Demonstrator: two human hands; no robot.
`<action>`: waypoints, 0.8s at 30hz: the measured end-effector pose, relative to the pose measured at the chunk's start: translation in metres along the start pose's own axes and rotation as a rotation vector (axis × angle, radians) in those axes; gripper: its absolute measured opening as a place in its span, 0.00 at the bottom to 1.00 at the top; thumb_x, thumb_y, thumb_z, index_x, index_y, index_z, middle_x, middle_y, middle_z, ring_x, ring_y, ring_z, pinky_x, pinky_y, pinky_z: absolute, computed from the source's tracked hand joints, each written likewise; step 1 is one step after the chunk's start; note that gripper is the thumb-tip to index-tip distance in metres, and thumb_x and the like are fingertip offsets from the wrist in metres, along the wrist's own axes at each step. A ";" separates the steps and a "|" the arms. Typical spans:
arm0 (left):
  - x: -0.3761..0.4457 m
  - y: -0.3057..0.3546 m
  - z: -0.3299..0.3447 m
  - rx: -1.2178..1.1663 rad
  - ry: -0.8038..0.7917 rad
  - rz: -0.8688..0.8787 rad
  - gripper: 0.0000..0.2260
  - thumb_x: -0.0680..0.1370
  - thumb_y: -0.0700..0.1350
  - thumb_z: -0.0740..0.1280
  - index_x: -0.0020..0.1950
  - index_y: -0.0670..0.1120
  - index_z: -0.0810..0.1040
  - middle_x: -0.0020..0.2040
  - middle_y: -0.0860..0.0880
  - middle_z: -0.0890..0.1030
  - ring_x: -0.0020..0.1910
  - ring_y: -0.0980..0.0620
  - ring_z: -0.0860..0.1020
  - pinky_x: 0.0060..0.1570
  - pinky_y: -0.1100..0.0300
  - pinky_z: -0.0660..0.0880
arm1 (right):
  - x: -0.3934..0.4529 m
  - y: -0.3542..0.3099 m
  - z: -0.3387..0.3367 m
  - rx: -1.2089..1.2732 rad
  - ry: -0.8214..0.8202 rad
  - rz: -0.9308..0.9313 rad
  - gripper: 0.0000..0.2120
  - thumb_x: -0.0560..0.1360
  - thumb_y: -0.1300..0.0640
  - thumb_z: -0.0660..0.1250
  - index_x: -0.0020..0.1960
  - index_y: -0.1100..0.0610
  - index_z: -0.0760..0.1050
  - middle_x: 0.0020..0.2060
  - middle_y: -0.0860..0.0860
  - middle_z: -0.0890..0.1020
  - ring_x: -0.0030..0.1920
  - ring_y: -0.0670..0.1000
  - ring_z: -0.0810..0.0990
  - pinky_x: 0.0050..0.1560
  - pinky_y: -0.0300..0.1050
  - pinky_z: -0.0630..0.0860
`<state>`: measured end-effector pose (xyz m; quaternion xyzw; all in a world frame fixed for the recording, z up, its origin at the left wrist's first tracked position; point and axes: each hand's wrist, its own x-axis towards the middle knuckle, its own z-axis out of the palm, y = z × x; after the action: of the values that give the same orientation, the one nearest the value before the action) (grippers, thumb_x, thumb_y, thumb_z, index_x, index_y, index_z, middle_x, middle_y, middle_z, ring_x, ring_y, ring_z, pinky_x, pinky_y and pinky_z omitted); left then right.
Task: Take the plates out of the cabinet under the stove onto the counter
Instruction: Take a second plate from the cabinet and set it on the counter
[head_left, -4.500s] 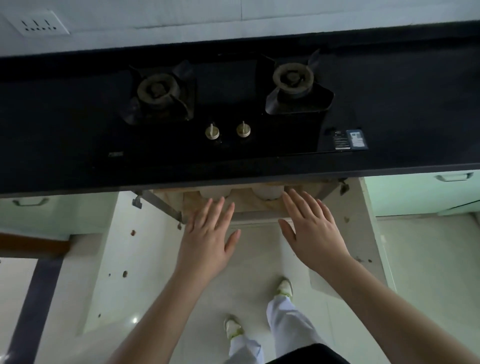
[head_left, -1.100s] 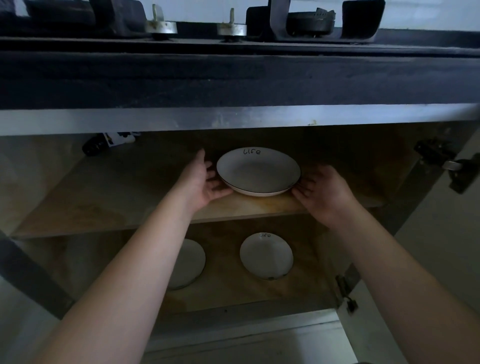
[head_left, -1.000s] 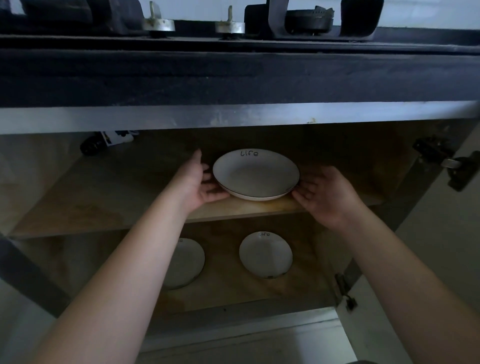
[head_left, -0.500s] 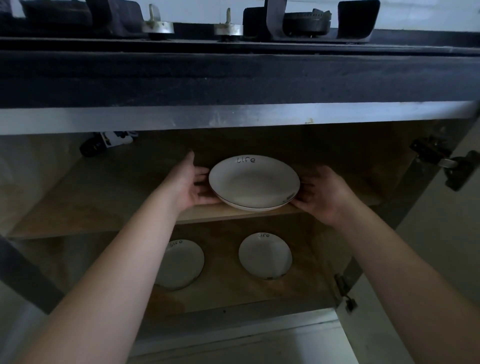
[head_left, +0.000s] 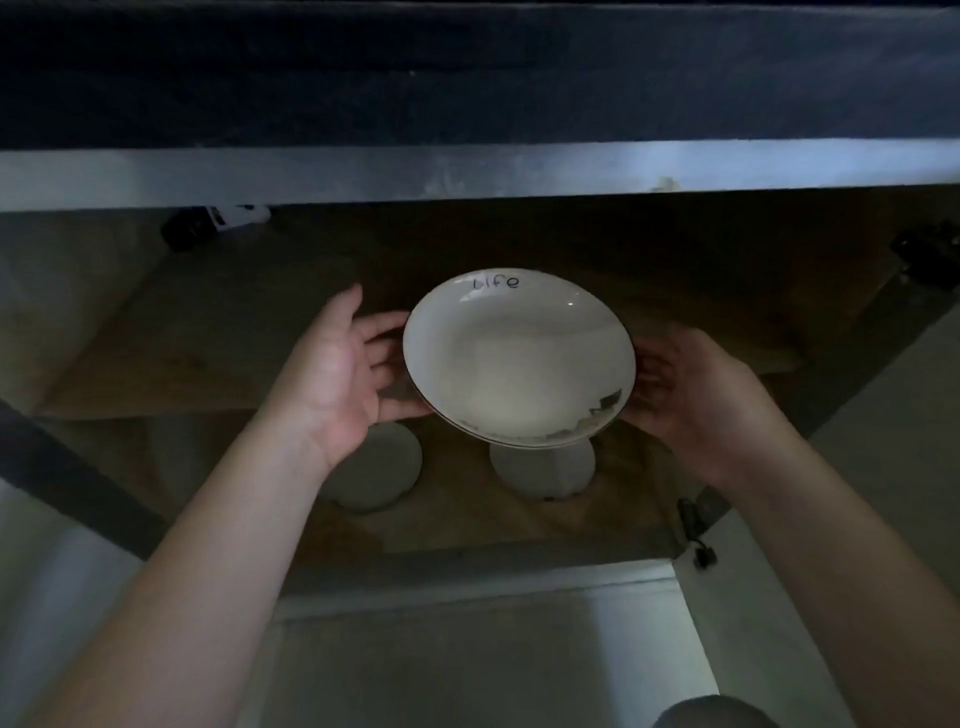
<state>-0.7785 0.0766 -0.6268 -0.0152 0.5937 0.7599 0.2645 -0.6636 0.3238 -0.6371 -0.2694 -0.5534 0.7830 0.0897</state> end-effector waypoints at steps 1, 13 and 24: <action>-0.007 0.000 -0.001 -0.009 0.016 -0.002 0.23 0.82 0.62 0.52 0.62 0.49 0.77 0.68 0.44 0.76 0.63 0.45 0.76 0.42 0.44 0.79 | -0.005 -0.001 0.003 -0.028 0.017 0.011 0.16 0.83 0.53 0.54 0.66 0.57 0.71 0.57 0.54 0.81 0.54 0.52 0.82 0.42 0.46 0.82; -0.149 0.027 0.017 0.025 0.289 -0.266 0.20 0.82 0.58 0.53 0.64 0.53 0.78 0.66 0.54 0.78 0.64 0.50 0.75 0.46 0.48 0.75 | -0.153 -0.040 0.014 -0.117 0.104 0.322 0.15 0.81 0.50 0.57 0.60 0.55 0.78 0.52 0.52 0.84 0.55 0.54 0.82 0.49 0.55 0.81; -0.335 0.087 0.023 -0.125 0.332 -0.466 0.11 0.76 0.54 0.62 0.48 0.57 0.84 0.55 0.55 0.85 0.53 0.55 0.81 0.34 0.50 0.80 | -0.325 -0.130 0.032 -0.153 0.118 0.462 0.14 0.78 0.51 0.60 0.51 0.52 0.84 0.49 0.49 0.84 0.48 0.48 0.83 0.41 0.48 0.80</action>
<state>-0.5202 -0.0444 -0.4290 -0.2916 0.5612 0.7008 0.3298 -0.4285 0.2036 -0.4057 -0.4398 -0.5289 0.7214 -0.0802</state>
